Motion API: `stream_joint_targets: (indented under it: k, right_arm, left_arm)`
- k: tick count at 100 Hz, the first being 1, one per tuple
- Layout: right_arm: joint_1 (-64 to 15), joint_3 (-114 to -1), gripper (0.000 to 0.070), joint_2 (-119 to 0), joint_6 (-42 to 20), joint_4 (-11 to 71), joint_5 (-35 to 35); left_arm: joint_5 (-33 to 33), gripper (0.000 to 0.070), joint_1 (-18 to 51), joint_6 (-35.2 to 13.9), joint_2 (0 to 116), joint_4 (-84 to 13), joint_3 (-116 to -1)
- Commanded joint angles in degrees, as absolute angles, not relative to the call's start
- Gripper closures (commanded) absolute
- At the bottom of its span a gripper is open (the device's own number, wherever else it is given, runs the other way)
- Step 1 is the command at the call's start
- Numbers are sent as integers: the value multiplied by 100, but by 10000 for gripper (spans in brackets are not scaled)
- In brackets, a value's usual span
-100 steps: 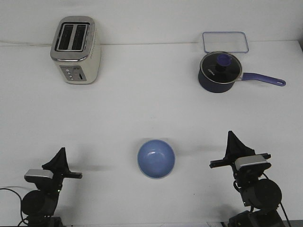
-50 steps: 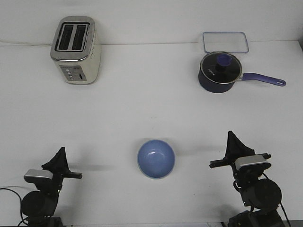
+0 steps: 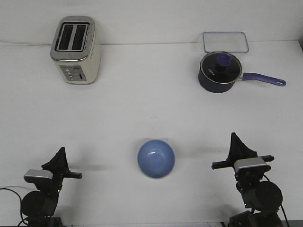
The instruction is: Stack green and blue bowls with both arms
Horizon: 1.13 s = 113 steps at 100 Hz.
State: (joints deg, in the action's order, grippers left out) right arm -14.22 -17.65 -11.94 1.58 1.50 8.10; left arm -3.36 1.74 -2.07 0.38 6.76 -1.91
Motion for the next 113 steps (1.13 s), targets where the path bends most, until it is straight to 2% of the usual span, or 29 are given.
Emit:
stream_joint_targets:
  k: [1, 20, 33, 113]
  right_arm:
    - [-1090, -1490, 700, -954, 596, 198, 414]
    - [-242, -563, 700, 12, 1253, 287, -368]
    - [-38, -189, 700, -5, 1487, 263, -410]
    - [-40, -73, 700, -5, 1588, 292, -410]
  left_arm:
    - [-344, 685, 178, -202, 27, 735, -80]
    - [-342, 685, 178, -202, 27, 735, -80]
    - [-346, 685, 178, -202, 27, 738, -80]
    - [-344, 685, 178, -202, 25, 735, -80]
